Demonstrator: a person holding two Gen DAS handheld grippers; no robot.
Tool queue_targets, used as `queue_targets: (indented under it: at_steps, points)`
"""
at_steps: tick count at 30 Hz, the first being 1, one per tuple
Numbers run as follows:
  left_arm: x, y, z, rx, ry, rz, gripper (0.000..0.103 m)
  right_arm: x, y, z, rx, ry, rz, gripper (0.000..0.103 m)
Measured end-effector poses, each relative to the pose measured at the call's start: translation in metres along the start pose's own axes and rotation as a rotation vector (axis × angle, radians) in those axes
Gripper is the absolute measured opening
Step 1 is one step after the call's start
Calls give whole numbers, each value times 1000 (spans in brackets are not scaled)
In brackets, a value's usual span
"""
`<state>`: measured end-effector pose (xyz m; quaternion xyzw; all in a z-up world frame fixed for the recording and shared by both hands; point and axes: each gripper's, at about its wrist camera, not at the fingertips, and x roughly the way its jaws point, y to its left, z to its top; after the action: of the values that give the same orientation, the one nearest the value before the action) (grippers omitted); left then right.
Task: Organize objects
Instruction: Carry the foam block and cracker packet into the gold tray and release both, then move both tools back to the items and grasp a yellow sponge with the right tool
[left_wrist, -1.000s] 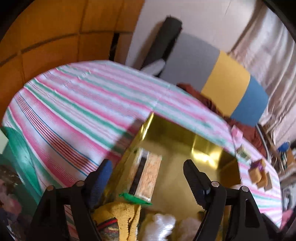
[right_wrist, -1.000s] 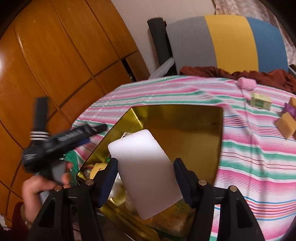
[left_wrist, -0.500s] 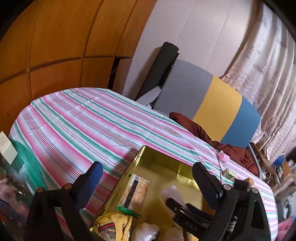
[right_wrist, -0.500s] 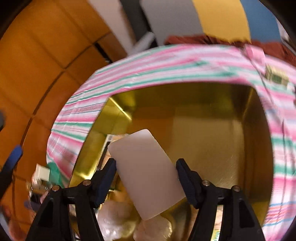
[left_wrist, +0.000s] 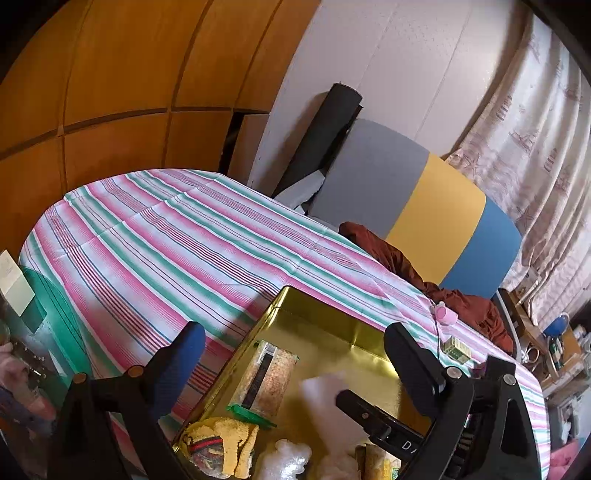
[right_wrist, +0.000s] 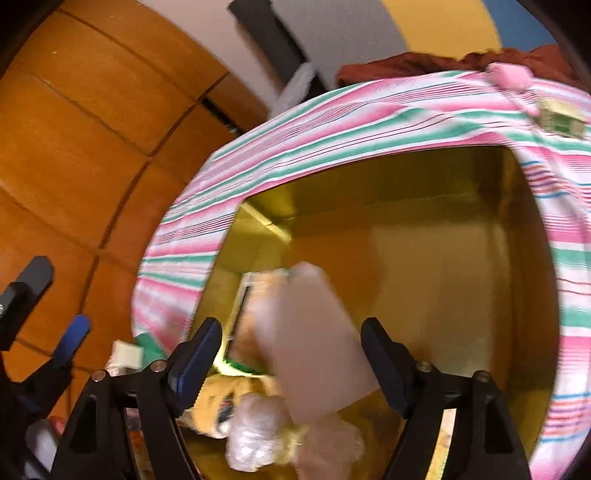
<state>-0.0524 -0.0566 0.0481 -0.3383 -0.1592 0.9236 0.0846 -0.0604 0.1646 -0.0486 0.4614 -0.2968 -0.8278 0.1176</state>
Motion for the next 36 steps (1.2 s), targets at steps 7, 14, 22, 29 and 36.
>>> queue_targets:
  at_steps: [7,14,22,29,36]
  points:
    - [0,-3,-3,3,-1,-3,99,-14,-1,-5,-93,13,-73,82]
    - [8,-16,-15,35,42,-15,99,-49,8,-19,-224,-84,-104,79]
    - [14,-49,-38,106,110,-103,103,-108,-24,-23,-210,-229,-218,79]
    - [14,-101,-75,252,183,-180,103,-157,-81,-30,-150,-321,-366,79]
    - [10,-158,-129,433,263,-260,103,-173,-153,-48,-29,-288,-462,79]
